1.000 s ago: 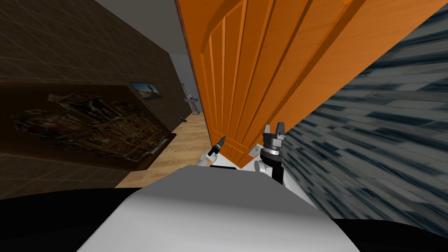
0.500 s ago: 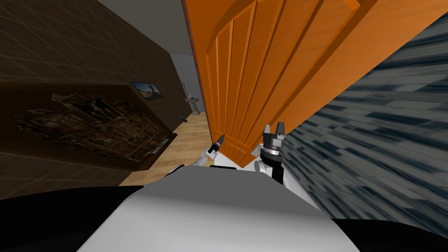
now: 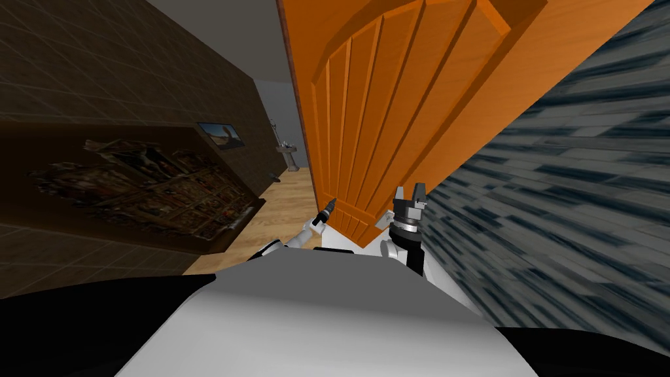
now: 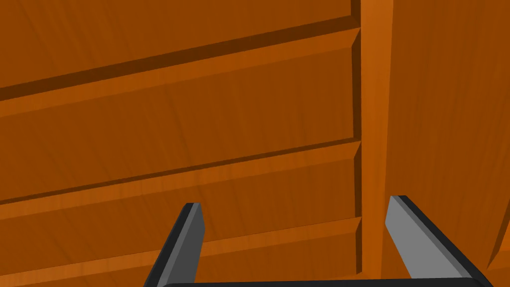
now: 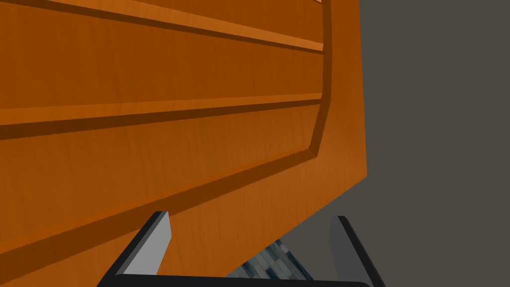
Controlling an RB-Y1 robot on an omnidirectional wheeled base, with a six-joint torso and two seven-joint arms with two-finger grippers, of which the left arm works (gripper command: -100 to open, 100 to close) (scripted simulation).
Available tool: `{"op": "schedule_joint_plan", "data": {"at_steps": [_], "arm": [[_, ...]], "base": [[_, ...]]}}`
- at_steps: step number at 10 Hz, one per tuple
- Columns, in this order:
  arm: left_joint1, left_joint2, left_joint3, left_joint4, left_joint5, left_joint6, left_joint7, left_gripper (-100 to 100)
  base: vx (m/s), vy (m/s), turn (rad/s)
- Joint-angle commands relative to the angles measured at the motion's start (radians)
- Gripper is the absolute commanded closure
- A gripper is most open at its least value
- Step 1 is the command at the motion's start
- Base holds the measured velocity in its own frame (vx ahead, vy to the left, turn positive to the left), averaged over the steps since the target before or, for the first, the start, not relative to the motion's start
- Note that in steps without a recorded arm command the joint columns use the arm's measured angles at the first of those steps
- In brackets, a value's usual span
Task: Push the door open
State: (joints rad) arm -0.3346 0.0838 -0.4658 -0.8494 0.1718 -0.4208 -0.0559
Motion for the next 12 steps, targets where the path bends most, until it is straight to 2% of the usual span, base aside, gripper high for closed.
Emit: {"op": "schedule_joint_plan", "data": {"at_steps": [1,6,12], "arm": [[-0.029,-0.016,0.015,0.027,-0.007,-0.003,0.022,-100],[-0.088,-0.056,0.04,0.094,-0.018,-0.019,0.06,-100],[-0.124,-0.096,0.055,0.135,-0.025,-0.029,0.084,-100]], "base": [[-0.145,0.0,-0.037],[-0.174,-0.073,-0.034],[-0.165,-0.133,-0.031]]}}
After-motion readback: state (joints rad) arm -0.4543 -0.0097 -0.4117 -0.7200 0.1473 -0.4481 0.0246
